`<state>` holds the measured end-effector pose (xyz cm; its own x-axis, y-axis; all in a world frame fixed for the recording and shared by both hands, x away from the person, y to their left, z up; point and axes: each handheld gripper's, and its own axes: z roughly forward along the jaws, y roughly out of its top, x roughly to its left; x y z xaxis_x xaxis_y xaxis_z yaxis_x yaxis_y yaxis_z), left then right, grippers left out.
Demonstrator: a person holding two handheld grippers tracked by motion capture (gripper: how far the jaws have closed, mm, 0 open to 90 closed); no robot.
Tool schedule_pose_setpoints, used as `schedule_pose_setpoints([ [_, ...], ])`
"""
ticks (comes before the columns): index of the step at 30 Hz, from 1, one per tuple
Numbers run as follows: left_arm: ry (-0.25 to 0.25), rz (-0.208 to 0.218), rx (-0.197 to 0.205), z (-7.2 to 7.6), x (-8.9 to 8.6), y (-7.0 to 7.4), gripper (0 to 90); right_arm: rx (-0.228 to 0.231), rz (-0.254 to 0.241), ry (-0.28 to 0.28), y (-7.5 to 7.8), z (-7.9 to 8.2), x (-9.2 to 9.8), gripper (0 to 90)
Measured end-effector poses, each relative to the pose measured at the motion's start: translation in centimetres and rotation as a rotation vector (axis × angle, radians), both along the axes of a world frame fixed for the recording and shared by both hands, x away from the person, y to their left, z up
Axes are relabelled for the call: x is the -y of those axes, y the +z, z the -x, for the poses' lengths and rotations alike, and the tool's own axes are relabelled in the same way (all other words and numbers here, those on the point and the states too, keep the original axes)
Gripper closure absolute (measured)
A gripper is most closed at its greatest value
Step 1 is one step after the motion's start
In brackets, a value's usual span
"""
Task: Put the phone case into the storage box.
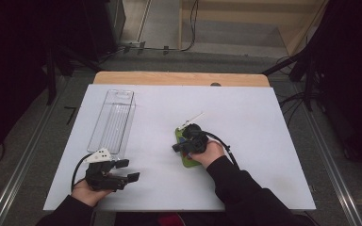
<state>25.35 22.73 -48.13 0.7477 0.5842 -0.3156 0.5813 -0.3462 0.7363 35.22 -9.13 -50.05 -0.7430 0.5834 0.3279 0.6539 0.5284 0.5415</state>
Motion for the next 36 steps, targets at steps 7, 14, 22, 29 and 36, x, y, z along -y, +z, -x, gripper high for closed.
schedule_pose_setpoints([
  [7, -0.001, 0.001, -0.001, 0.0, 0.0, 0.0, 25.0, 0.002, -0.002, -0.011, 0.0, 0.2, 0.4, 87.8],
  [14, -0.001, 0.000, 0.000, 0.0, 0.0, 0.0, 25.0, -0.007, 0.004, -0.028, 0.0, 0.4, 1.3, 87.8],
  [22, -0.001, 0.001, -0.001, 0.0, 0.0, 0.0, 25.0, -0.011, 0.001, -0.049, -0.1, 0.6, 2.7, 87.8],
  [29, 0.000, 0.002, 0.000, 0.0, 0.0, 0.0, 25.0, -0.023, -0.003, -0.069, -0.1, 0.8, 3.8, 87.8],
  [36, -0.003, -0.001, -0.001, 0.0, 0.0, 0.0, 25.0, -0.032, -0.001, -0.097, -0.2, 1.0, 5.6, 87.7],
])
